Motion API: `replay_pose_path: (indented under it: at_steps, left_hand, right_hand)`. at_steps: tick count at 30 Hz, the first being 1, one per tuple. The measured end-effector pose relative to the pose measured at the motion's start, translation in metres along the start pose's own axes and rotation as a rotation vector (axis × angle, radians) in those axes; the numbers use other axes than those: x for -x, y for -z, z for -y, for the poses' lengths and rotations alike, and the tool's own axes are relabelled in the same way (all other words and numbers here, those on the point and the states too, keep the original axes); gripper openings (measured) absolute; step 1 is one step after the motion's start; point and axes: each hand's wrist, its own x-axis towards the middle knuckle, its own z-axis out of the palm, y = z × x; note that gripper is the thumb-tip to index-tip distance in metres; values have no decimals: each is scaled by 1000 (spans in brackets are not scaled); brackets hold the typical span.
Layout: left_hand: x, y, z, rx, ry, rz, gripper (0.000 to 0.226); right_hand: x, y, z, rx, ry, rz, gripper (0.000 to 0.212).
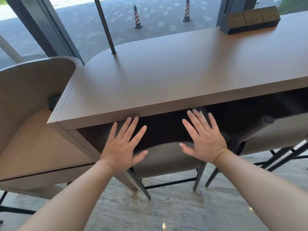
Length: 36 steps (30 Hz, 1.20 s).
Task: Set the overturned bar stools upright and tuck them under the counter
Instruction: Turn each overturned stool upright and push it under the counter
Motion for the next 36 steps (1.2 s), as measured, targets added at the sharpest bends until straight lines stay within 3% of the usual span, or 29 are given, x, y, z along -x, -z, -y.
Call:
replay_pose_path:
  at_steps: [8, 13, 22, 30, 36]
  left_hand:
    - [0, 21, -14, 82, 99, 123, 80]
    - [1, 68, -20, 235, 233, 121, 84]
    - [36, 187, -42, 343, 463, -108, 76]
    - [93, 240, -73, 634, 665, -362, 57]
    - [167, 267, -80, 694, 819, -382, 42]
  right_hand:
    - [-1, 18, 6, -21, -35, 258, 80]
    - [-7, 58, 28, -158, -69, 259, 80]
    - [-10, 166, 62, -518, -82, 73, 70]
    - [15, 210, 96, -1008, -224, 137, 58]
    - [26, 230, 167, -1196, -206, 264, 59]
